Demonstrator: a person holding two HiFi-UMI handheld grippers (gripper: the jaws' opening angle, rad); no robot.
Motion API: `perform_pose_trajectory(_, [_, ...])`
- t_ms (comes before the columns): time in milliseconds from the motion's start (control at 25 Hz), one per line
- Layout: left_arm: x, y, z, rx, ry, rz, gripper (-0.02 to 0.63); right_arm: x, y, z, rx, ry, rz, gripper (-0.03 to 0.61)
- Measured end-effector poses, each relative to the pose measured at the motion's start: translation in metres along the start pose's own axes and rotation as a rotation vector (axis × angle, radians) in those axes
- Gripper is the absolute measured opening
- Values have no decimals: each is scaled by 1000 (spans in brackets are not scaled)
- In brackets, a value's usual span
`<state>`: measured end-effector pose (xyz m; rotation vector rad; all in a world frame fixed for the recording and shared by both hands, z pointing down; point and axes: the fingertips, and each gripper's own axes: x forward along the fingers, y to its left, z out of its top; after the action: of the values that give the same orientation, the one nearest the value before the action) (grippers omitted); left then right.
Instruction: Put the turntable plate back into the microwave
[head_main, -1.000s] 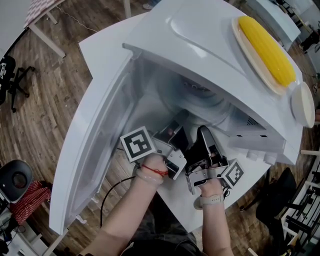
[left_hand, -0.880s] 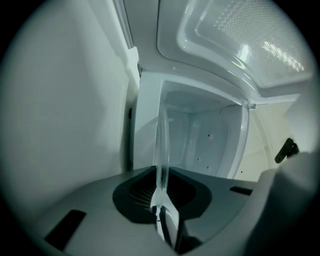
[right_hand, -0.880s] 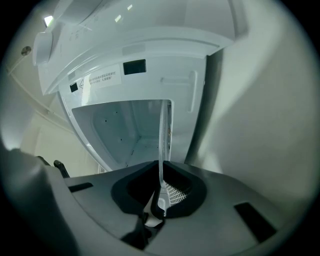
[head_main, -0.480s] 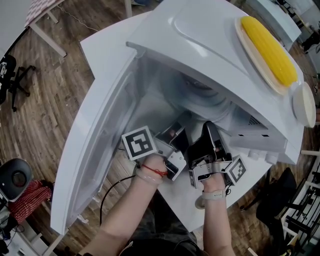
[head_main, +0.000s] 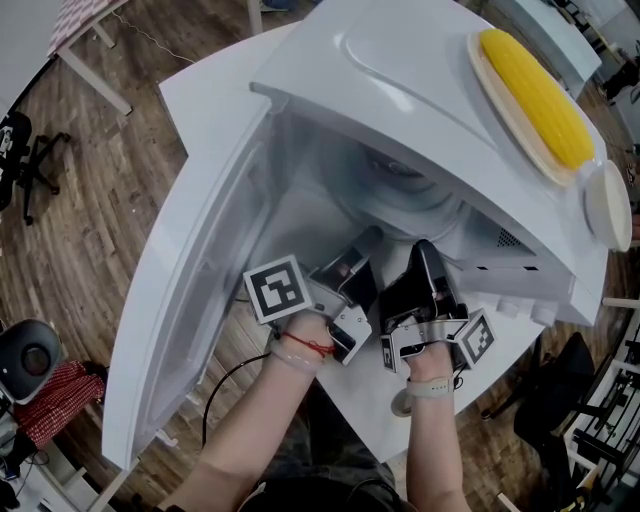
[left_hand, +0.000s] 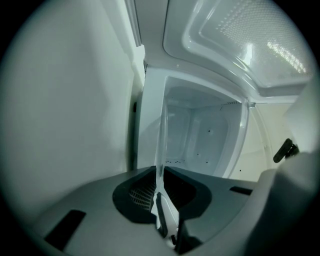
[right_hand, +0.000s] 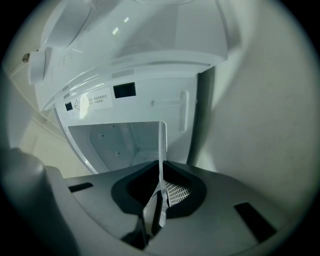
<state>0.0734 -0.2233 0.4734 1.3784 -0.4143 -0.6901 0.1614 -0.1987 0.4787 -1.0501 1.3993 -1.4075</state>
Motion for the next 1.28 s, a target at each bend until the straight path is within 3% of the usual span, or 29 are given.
perform_pose_trajectory(840, [-15,-2,-3,-39,-51,-12,49,-17,-3,-17,-5,37,-17,42])
perform_pose_trajectory(1280, [-39,-7,-33,41,6,-4,29,-41,6,-41,-136,161,-13,35])
